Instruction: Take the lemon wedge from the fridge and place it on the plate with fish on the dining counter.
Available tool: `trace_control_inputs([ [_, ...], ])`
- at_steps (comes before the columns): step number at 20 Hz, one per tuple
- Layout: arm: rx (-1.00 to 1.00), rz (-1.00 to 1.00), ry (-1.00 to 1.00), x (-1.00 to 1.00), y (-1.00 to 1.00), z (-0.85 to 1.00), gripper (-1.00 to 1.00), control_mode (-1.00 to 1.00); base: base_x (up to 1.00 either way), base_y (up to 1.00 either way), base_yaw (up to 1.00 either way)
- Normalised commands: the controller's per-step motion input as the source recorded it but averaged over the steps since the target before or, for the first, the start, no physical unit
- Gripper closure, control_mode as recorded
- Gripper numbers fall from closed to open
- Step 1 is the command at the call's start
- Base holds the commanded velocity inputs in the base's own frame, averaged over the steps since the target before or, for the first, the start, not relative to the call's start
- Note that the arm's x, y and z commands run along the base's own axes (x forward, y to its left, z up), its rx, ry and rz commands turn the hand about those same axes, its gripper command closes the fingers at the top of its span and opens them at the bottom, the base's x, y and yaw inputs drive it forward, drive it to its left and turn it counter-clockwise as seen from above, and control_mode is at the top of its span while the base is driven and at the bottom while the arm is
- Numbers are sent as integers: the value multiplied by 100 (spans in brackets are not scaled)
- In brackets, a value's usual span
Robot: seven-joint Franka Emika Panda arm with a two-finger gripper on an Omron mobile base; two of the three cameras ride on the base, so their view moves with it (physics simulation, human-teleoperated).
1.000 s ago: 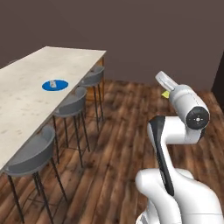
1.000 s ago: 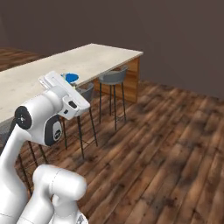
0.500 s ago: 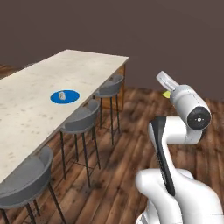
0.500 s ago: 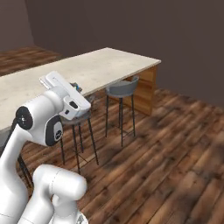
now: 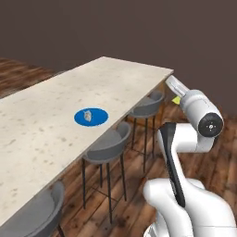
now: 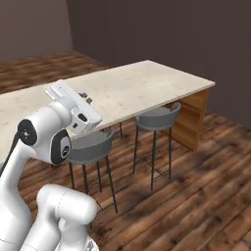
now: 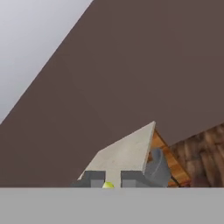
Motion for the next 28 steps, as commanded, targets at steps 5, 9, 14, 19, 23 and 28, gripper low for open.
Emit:
trace_control_inputs([
  [5, 0, 0, 0, 0, 0, 0, 100, 100, 100, 0, 34],
  [9, 0, 0, 0, 0, 0, 0, 100, 100, 100, 0, 32],
  [14, 0, 0, 0, 0, 0, 0, 100, 100, 100, 5, 28],
  [19, 0, 0, 3, 19, 0, 0, 100, -100, 80, 5, 16],
  [23, 8, 0, 34, 97, 1, -9, 100, -100, 0, 0, 0],
  [28, 11, 0, 55, 100, 14, -18, 100, -100, 0, 0, 0],
])
